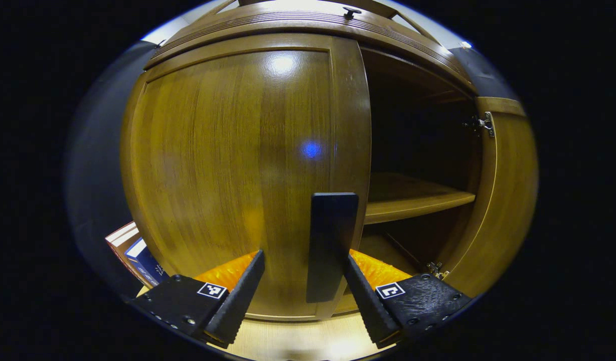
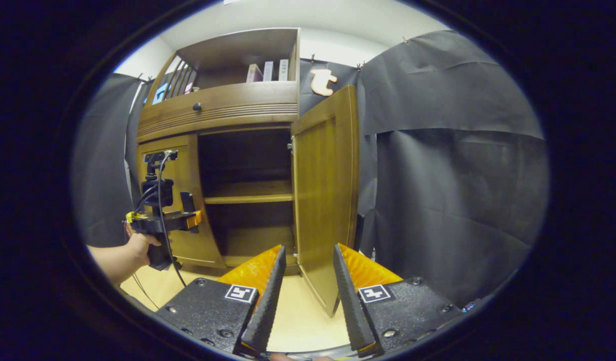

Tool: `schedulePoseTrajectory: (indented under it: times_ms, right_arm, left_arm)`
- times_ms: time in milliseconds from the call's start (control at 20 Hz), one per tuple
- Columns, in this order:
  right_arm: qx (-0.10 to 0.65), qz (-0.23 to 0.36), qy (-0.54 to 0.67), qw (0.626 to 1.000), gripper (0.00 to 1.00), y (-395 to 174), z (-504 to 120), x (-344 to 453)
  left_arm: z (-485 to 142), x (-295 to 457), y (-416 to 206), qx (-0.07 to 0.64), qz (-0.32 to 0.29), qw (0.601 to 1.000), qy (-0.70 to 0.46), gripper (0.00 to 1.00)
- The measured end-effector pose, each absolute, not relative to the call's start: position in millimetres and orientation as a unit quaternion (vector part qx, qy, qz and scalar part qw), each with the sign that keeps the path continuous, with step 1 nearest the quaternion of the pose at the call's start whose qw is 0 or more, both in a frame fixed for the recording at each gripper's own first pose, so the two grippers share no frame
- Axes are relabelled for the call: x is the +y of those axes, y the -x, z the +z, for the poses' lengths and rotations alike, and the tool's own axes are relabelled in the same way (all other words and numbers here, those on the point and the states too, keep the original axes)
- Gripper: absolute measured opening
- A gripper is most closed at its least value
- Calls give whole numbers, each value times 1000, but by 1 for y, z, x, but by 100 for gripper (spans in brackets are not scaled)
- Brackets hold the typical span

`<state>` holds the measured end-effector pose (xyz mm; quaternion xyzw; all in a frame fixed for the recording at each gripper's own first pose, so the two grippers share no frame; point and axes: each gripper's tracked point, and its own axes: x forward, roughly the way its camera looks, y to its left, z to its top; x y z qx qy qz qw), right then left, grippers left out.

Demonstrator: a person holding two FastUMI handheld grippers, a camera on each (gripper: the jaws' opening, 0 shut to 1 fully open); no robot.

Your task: Open the right door of the double-door shoe cabinet with the right hand, and open the left door with the left hand.

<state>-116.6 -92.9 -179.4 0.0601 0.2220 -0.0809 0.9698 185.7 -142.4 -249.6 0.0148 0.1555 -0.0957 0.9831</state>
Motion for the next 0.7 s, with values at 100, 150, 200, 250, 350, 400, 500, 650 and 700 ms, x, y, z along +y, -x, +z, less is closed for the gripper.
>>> schedulePoseTrajectory:
  times_ms: [100,150,200,250,350,400,500,650,700]
  right_arm:
    - [222,-75,-61,970,63,115,-179,-90]
    - [222,-74,-62,970,63,115,-181,-90]
    - [224,-72,-63,970,63,115,-181,-90]
    - [227,-72,-61,969,63,115,-183,-89]
    - [228,-70,-53,970,61,116,-182,-89]
    - [229,-68,-49,970,61,116,-183,-88]
    - [231,-69,-47,969,61,119,-183,-91]
    - [233,-74,-45,969,61,122,-186,-94]
    - [233,-75,-44,969,63,123,-186,-94]
  left_arm:
    - [-250,-143,-185,154,-99,983,-16,90]
    - [-251,-144,-185,152,-102,983,-17,94]
    - [-252,-146,-185,149,-104,983,-20,86]
    - [-252,-147,-185,147,-106,983,-26,77]
    - [-253,-150,-184,147,-113,982,-31,71]
    - [-253,-154,-184,147,-117,982,-28,68]
    - [-253,-161,-182,147,-128,980,-26,56]
    - [-255,-162,-184,138,-132,980,-48,35]
    - [-255,-163,-184,138,-134,980,-47,35]
